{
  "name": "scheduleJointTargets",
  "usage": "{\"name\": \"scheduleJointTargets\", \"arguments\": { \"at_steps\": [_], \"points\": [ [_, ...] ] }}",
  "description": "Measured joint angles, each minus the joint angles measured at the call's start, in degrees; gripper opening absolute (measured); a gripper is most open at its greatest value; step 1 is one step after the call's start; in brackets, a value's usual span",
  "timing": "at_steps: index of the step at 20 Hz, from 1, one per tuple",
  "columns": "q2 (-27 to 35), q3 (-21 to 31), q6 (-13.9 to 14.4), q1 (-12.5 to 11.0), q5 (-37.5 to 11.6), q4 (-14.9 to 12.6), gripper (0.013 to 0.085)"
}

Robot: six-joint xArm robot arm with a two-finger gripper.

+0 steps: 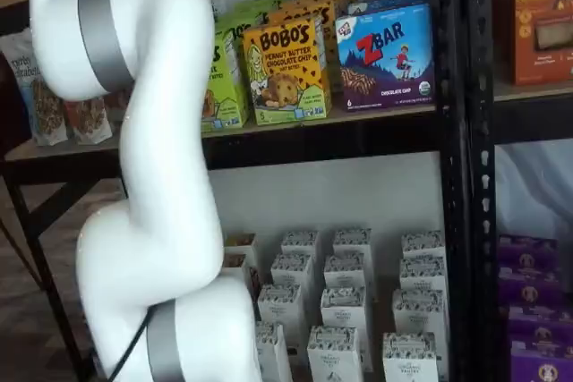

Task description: Pick the green box on the top shelf, the fourth from the left

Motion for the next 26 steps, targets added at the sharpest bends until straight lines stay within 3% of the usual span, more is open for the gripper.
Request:
{"name": "scheduleJointTargets", "arguments": {
  "at_steps": [4, 10, 26],
  "points": [
    [-0.09, 0.06, -0.03, -0.04, -0.03, 0.15, 0.025],
    [-0.19, 0.17, -0.07, -0.09, -0.04, 0.27, 0.013],
    [-0.76, -2.17, 0.79, 0.23, 4.01, 0.84, 0.013]
  ]
}}
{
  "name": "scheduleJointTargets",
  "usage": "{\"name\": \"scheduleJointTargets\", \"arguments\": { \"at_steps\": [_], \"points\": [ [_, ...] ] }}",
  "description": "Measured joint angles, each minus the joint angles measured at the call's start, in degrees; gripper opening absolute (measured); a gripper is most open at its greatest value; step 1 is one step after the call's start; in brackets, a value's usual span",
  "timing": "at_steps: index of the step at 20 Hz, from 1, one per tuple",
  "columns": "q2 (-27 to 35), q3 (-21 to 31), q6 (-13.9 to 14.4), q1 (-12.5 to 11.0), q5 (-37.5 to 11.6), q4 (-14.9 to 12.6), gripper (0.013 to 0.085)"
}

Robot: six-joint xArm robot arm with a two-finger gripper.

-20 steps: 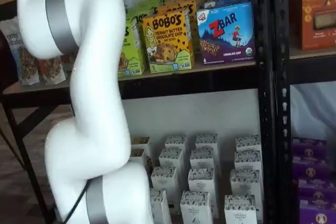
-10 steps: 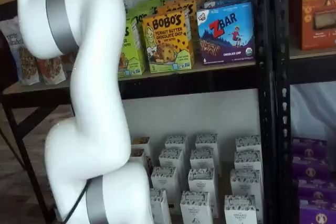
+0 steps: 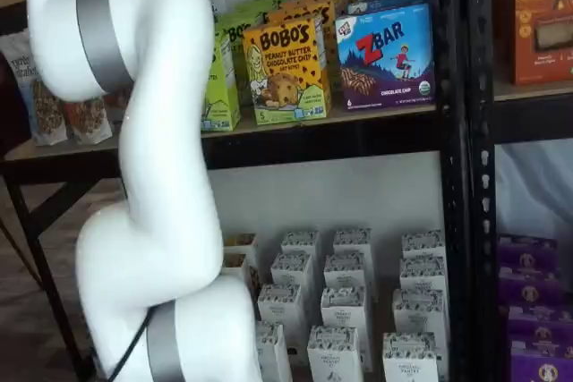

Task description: Pick the green box on the top shelf, the fourth from the left

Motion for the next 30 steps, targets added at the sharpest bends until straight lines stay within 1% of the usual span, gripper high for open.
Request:
{"name": "scheduleJointTargets", "arguments": {
  "at_steps": [3, 9, 13, 16, 20, 27, 30],
  "points": [
    [-0.56, -0.93, 0.41, 0.07, 2.07, 0.44, 0.013],
    [-3.18, -1.4, 0.83, -0.73, 5.25, 3.68, 0.013],
    [-3.89, -2.79, 0.86, -1.77, 7.84, 6.23, 0.013],
    [-3.95, -4.47, 0.98, -2.47, 10.2, 7.63, 0.013],
    [-4.08, -6.63, 1.41, -2.97, 13.36, 8.34, 0.013],
    [-6.12, -8.13, 2.23, -3.63, 17.26, 9.23, 0.013],
    [-7.31, -8.51, 2.38, -4.3, 19.48, 9.94, 0.013]
  ]
}}
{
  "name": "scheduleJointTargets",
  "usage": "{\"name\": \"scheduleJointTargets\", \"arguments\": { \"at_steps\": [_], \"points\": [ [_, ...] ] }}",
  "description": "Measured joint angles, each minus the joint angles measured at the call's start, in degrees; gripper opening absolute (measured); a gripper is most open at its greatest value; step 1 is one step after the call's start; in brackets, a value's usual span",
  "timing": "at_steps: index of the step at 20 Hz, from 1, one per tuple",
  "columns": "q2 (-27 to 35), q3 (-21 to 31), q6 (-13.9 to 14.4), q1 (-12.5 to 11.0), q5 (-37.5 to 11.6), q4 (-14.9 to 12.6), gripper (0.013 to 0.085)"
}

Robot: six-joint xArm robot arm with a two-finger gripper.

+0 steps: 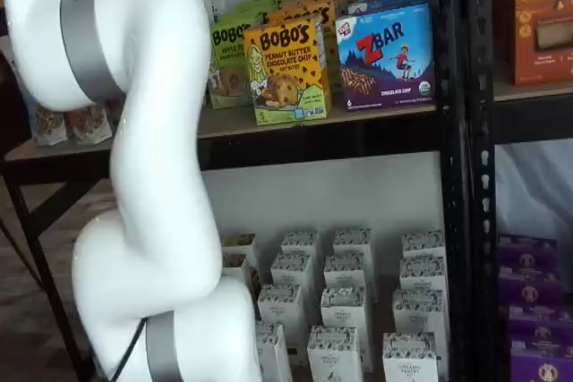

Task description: Pick the green box on the top shelf, the fourth from the left

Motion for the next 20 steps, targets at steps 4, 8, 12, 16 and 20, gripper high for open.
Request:
{"name": "scheduleJointTargets", "arguments": {
  "at_steps": [4, 8, 12, 16, 20],
  "points": [
    [-1.48, 0.25, -0.15, -0.8, 1.75, 0.48, 0.013],
    [-2.96, 0.95, -0.48, -1.65, 3.04, 0.95, 0.013],
    [-4.0, 1.68, -0.72, -2.02, 3.83, 0.92, 0.013],
    [-4.94, 2.48, -1.03, -2.48, 4.62, 1.05, 0.013],
    [-5.64, 3.11, -1.43, -2.97, 5.52, 1.09, 0.013]
  ]
}}
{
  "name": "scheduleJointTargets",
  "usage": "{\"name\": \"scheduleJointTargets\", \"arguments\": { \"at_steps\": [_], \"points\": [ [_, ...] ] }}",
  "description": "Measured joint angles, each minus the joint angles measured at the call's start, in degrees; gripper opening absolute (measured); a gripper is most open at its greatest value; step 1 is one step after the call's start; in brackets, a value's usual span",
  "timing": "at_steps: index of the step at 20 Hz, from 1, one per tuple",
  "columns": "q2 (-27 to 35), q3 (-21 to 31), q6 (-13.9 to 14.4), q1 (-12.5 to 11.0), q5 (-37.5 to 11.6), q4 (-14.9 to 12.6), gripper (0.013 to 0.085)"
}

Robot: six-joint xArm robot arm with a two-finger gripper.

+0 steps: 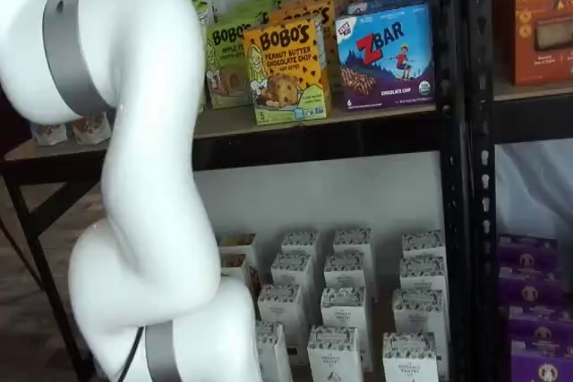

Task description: Pick the green box on the top shelf, the fourth from the left

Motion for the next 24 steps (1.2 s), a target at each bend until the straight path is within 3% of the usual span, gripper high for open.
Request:
{"name": "scheduleJointTargets", "arguments": {
  "at_steps": [24],
  "points": [
    [-2.2, 3.04, -0.61, -0.27, -0.45, -0.16, 0.013]
  ]
}}
